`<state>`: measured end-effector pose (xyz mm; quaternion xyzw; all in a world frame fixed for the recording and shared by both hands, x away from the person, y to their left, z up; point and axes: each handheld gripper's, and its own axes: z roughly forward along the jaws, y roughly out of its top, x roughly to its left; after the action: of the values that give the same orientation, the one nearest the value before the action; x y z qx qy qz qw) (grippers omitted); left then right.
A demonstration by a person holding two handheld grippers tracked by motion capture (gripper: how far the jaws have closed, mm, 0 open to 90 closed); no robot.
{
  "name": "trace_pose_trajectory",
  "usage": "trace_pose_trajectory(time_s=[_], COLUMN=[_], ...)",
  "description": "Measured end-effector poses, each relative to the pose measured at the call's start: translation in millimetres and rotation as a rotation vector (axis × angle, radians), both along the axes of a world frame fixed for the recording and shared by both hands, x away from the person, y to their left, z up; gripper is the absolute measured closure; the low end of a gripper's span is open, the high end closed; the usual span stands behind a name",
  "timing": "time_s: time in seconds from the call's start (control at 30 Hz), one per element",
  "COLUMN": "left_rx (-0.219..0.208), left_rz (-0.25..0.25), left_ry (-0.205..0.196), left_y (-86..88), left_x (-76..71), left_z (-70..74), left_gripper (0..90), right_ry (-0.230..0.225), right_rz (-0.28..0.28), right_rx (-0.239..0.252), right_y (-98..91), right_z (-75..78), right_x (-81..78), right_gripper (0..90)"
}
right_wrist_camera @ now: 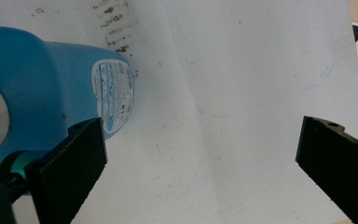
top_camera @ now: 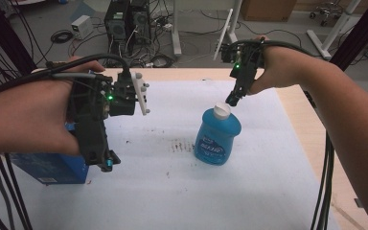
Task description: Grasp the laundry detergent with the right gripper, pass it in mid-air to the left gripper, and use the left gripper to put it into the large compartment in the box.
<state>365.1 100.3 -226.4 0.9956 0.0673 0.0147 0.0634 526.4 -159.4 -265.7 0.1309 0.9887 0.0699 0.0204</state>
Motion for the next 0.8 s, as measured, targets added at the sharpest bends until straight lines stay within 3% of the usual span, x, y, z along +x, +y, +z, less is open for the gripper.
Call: trace_pose_trajectory(time_s=[0.33,0.43,0.57,0.6,0.63,0.7,0.77,0.8], left_rx=[0.009,0.002,-0.002,-0.002,-0.001,-0.004,-0.007,-0.008], left_rz=[-0.013,-0.017,-0.017,-0.017,-0.017,-0.016,-0.014,-0.013], left_ry=[0.0,-0.007,-0.005,-0.005,-0.005,-0.008,-0.009,-0.008], left_y=[-5.3,-7.7,-7.7,-7.7,-7.1,-6.3,-6.0,-5.9], left_x=[0.1,-0.4,-2.0,-2.0,-2.5,-3.1,-3.6,-3.9], left_z=[0.6,0.8,-0.1,-0.1,0.5,1.5,1.7,2.0], left_gripper=[1.7,1.7,1.7,1.7,1.7,1.7,1.7,1.7], right_ry=[-0.009,-0.021,-0.033,-0.033,-0.039,-0.053,-0.069,-0.069], right_rz=[-0.027,-0.049,-0.076,-0.076,-0.095,-0.116,-0.13,-0.13], right_rx=[0.031,0.07,0.148,0.148,0.213,0.278,0.343,0.343], right_y=[-15.1,-28.1,-41.9,-41.9,-51.7,-60.2,-68.0,-68.0], right_z=[3.1,3.2,3.7,3.7,3.7,3.8,4.2,4.2], right_x=[-4.1,-9.8,-18.4,-18.4,-24.3,-29.5,-34.6,-34.6], right_gripper=[0.9,0.9,0.9,0.9,0.9,0.9,0.9,0.9])
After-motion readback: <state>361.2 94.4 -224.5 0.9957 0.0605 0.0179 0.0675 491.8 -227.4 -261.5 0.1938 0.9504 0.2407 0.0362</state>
